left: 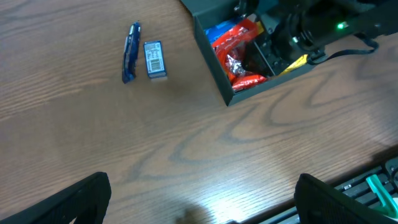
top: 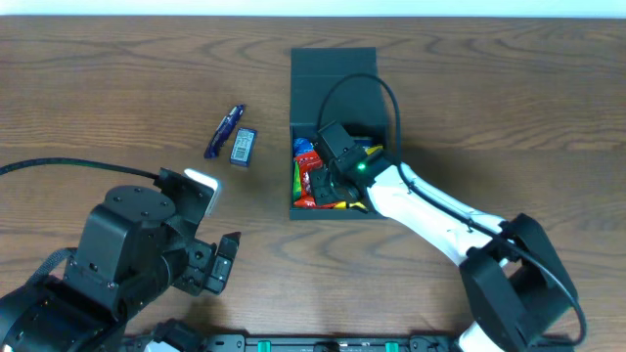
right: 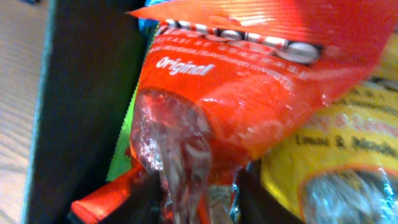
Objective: Pack container
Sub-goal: 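Release the red bag and press it down into the box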
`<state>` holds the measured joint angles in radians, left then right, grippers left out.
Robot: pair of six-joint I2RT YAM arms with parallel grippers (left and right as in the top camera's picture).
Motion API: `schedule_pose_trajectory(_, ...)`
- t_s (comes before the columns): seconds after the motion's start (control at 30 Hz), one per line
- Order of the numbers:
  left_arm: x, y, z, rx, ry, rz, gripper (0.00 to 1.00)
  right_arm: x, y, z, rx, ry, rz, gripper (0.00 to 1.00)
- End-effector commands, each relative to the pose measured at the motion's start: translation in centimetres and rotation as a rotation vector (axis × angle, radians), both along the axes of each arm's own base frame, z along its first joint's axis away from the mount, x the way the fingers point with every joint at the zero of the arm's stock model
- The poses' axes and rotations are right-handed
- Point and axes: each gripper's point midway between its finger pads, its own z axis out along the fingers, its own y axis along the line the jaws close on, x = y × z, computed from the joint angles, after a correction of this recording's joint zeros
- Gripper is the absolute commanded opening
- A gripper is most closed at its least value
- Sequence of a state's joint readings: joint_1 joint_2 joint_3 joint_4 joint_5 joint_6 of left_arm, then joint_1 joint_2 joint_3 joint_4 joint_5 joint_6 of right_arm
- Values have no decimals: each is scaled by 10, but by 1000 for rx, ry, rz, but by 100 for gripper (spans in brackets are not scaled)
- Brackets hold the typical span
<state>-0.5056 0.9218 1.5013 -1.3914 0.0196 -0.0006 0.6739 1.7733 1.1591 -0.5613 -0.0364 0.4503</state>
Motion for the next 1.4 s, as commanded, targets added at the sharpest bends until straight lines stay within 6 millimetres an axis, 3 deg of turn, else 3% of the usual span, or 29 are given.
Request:
schedule_pose_trajectory(0.0, 0, 1, 3, -7, -5, 9, 95, 1, 0, 35, 42, -77, -8, 51)
schedule_pose_trajectory(0.13, 0, 1, 3, -7, -5, 9, 95, 0, -1, 73, 99, -148, -8, 64)
schedule_pose_trajectory(0.2, 0, 1, 3, -7, -5, 9, 95, -2, -1, 94, 135, -188, -5, 63)
schedule_pose_trajectory(0.23, 0, 1, 3, -7, -5, 9, 95, -3, -2, 103, 151, -207, -5, 57)
schedule_pose_trajectory(0.27, 0, 1, 3, -7, -5, 9, 95, -3, -2, 111, 164, -224, -5, 34)
schedule_pose_trajectory(0.33, 0, 1, 3, -7, -5, 9, 95, -3, -2, 119, 180, -243, -6, 2)
schedule_pose_trajectory(0.43, 0, 1, 3, -7, -5, 9, 95, -3, -3, 121, 184, -249, -6, 2)
schedule_pose_trajectory(0.63, 0, 1, 3, -7, -5, 9, 95, 0, -2, 98, 140, -206, -10, 1)
schedule_pose_trajectory(1.03, 0, 1, 3, -7, -5, 9, 95, 3, 0, 19, 18, -57, -9, 2)
schedule_pose_trajectory(1.37, 0, 1, 3, -7, -5, 9, 95, -3, -5, -23, -53, 31, -8, 1)
